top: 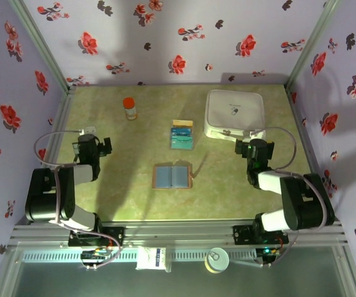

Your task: Take the credit cards out of the card holder

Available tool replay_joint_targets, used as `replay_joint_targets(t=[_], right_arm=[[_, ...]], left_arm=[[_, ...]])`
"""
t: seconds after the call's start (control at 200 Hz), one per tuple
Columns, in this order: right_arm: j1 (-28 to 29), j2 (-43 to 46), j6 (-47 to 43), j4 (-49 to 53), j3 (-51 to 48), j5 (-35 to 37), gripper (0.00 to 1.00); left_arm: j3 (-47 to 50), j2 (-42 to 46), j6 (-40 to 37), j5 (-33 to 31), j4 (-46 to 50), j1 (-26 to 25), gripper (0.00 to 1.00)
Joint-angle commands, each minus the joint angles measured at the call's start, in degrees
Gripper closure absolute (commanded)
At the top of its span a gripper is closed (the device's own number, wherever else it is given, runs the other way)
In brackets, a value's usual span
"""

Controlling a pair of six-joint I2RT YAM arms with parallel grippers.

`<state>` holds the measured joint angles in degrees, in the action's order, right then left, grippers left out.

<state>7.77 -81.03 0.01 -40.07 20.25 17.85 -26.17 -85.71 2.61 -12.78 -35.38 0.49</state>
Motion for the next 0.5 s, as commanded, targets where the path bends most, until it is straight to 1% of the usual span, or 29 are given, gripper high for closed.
replay_joint_targets(t=[0.0,0.05,0.105,0.17,0.205,0.24,0.255,0.33,0.4,0.495], right_arm=[[-1.36,-3.41,0.07,-8.11,1.35,-3.33,0.01],[-2.47,-2.86,0.81,-5.13,2.35,-5.12,0.01],[-3.17,-3.81,1.14,-5.95,2.51,-6.52,0.01],[-4.70,-4.81,2.06,-5.71,2.80,-9.74,0.01],[-5.82,-7.24,2.17,-8.93,2.38,-12.78,0.01],[-6.76,-9.69,3.79,-15.91,0.55,-12.45,0.01],[-7.14,-9.65,4.12,-17.04,0.07,-12.61,0.01],[-7.38,-7.46,3.38,-8.85,2.18,-14.79,0.01],[-7.59,-8.65,4.03,-12.76,1.34,-13.59,0.01],[-7.57,-7.90,4.26,-8.83,2.68,-13.07,0.01]], left_arm=[[0.41,-0.73,0.16,8.67,-7.84,0.88,0.00],[1.49,-1.55,-0.41,10.46,-10.40,0.91,0.00],[3.62,-2.87,-0.41,11.19,-15.63,0.87,0.00],[3.23,-2.79,-0.41,11.33,-14.72,0.89,0.00],[3.06,-2.64,-0.41,11.41,-13.95,0.89,0.00],[3.10,-2.79,-0.41,11.37,-14.42,0.85,0.00],[3.14,-2.84,-0.37,11.37,-14.49,0.83,0.00],[3.10,-2.79,-0.39,11.22,-14.33,0.79,0.00],[3.06,-2.78,-0.41,11.19,-14.19,0.74,0.00],[3.06,-2.77,-0.41,11.20,-14.28,0.78,0.00]])
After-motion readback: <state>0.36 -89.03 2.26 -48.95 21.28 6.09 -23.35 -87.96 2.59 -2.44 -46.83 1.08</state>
